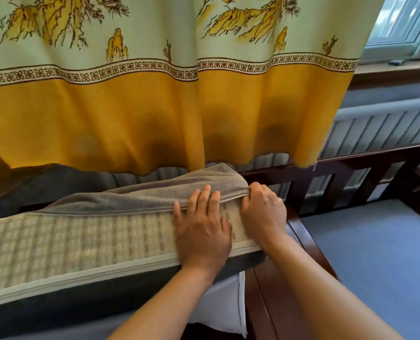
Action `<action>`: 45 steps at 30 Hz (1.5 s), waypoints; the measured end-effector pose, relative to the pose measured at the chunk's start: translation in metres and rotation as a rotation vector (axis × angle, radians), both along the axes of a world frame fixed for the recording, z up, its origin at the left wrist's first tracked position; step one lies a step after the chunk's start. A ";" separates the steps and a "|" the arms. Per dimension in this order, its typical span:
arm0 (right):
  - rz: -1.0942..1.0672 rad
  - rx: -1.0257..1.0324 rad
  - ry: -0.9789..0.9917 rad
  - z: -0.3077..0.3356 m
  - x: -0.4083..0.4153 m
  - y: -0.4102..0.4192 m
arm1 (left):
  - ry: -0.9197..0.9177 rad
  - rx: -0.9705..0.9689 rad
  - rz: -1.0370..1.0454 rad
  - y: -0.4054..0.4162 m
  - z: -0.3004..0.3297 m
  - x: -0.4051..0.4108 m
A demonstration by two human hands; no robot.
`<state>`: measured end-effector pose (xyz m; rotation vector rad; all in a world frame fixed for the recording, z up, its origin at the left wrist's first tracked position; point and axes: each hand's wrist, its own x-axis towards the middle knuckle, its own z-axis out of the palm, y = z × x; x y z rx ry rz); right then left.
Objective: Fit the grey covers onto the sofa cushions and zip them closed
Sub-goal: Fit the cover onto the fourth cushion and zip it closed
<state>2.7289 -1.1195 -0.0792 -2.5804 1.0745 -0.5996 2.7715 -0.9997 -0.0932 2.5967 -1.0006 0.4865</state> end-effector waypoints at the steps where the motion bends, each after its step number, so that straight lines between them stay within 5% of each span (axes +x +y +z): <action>1: 0.027 -0.038 0.047 0.002 0.001 -0.005 | -0.010 0.001 0.005 -0.003 0.000 0.002; 7: 0.290 -0.312 0.225 0.019 0.009 -0.030 | -0.077 -0.028 -0.010 -0.010 0.002 0.015; 15: 0.476 -0.588 -0.004 -0.001 -0.050 -0.006 | -0.178 -0.140 -0.048 -0.011 0.004 0.034; 25: 0.249 -0.681 -0.170 -0.013 -0.045 0.017 | -0.229 -0.312 -0.219 -0.006 0.002 0.036; 31: 0.124 -0.387 -0.197 -0.048 -0.037 0.040 | -0.242 -0.290 -0.485 0.008 -0.002 0.032; 35: 0.112 -0.391 -0.139 -0.050 -0.043 0.036 | -0.258 -0.215 -0.620 0.009 0.002 0.040; 45: 0.267 -0.374 0.026 -0.020 -0.027 0.050 | -0.179 -0.120 -0.174 0.044 0.009 0.053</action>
